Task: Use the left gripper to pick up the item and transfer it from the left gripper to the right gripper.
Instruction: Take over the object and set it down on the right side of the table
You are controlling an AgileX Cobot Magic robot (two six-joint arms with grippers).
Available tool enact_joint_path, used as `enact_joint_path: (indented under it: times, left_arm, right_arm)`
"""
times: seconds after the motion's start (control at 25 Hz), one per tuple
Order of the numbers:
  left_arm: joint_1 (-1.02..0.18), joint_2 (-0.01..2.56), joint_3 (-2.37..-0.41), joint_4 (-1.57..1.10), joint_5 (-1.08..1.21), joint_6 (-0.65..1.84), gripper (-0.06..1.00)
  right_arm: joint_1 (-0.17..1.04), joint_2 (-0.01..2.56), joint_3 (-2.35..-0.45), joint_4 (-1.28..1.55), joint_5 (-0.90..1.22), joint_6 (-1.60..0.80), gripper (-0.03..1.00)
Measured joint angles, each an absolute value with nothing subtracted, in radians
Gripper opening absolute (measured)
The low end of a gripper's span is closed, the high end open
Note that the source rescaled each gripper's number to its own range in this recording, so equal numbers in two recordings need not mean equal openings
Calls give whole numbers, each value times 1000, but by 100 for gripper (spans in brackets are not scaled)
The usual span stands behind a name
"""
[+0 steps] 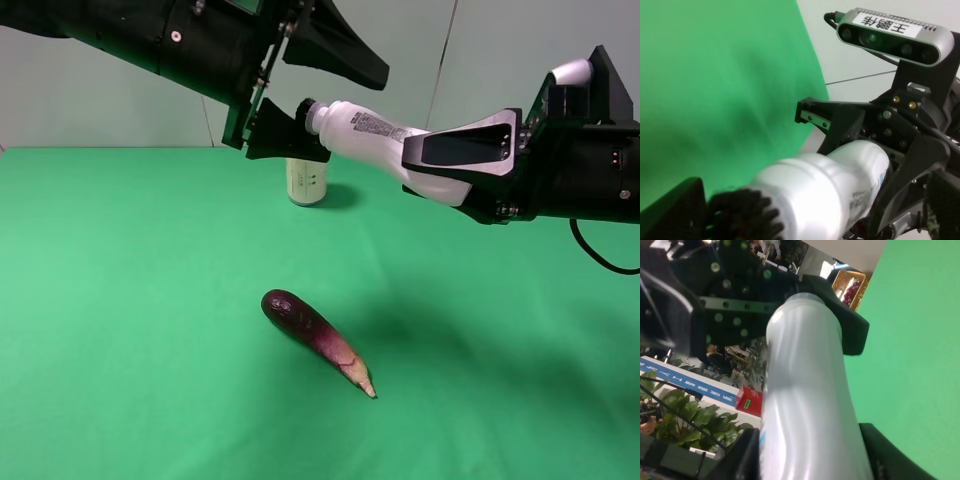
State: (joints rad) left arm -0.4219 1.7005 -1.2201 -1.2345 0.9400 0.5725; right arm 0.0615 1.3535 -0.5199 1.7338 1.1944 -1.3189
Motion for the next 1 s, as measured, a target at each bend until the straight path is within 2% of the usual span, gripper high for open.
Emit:
enact_joint_path:
  times: [0.64, 1.0]
  left_arm:
    - [-280, 1636, -1221, -1132, 1004, 572, 75]
    - [-117, 1487, -1221, -1002, 1022, 554, 75]
  right_arm:
    - [61, 1354, -520, 1734, 1194, -1319, 2]
    - [61, 1354, -520, 1734, 1194, -1318, 2]
